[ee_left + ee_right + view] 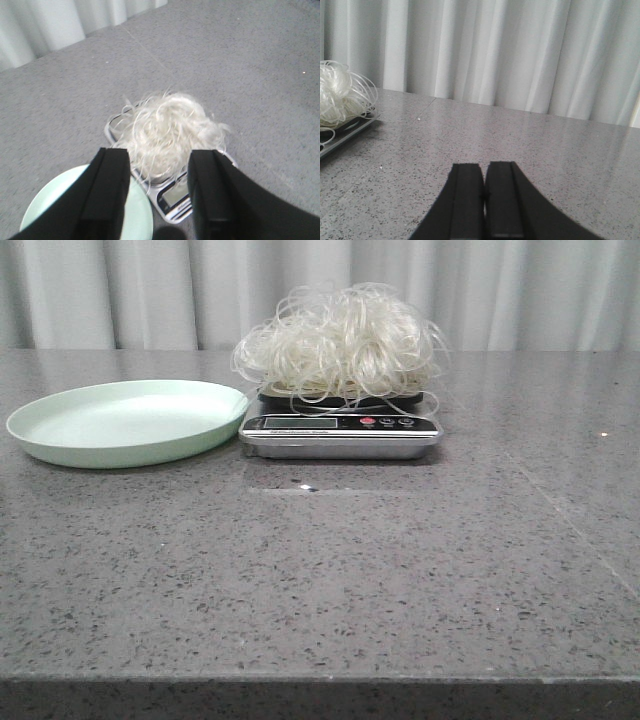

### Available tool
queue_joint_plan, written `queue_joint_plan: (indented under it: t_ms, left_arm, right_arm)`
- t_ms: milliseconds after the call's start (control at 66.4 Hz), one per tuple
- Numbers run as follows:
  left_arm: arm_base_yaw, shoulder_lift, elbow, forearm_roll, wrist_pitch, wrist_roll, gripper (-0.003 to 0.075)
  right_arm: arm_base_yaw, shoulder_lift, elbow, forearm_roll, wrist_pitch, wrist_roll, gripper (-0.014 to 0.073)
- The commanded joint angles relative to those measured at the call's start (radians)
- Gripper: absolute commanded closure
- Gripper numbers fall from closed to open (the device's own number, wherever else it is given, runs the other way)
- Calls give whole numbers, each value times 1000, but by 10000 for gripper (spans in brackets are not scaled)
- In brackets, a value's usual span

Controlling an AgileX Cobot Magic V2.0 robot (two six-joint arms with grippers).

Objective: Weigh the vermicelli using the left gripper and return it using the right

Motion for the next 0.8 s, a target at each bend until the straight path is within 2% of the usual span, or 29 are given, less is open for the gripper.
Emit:
queue_joint_plan:
  t_ms: [0, 377, 497, 783]
  left_arm:
    - [4, -163, 127, 12, -161, 0, 433]
    - [4, -717, 712, 48, -443, 0, 561]
    - [4, -890, 837, 66, -473, 0, 594]
    - [4, -1214, 1061, 73, -473, 0, 594]
  right_arm:
    - [-5, -17, -8, -13, -82, -5, 428]
    - [-5, -17, -8, -13, -82, -5, 428]
    - [-5, -17, -8, -13, -82, -5, 428]
    - [-5, -17, -8, -13, -82, -5, 428]
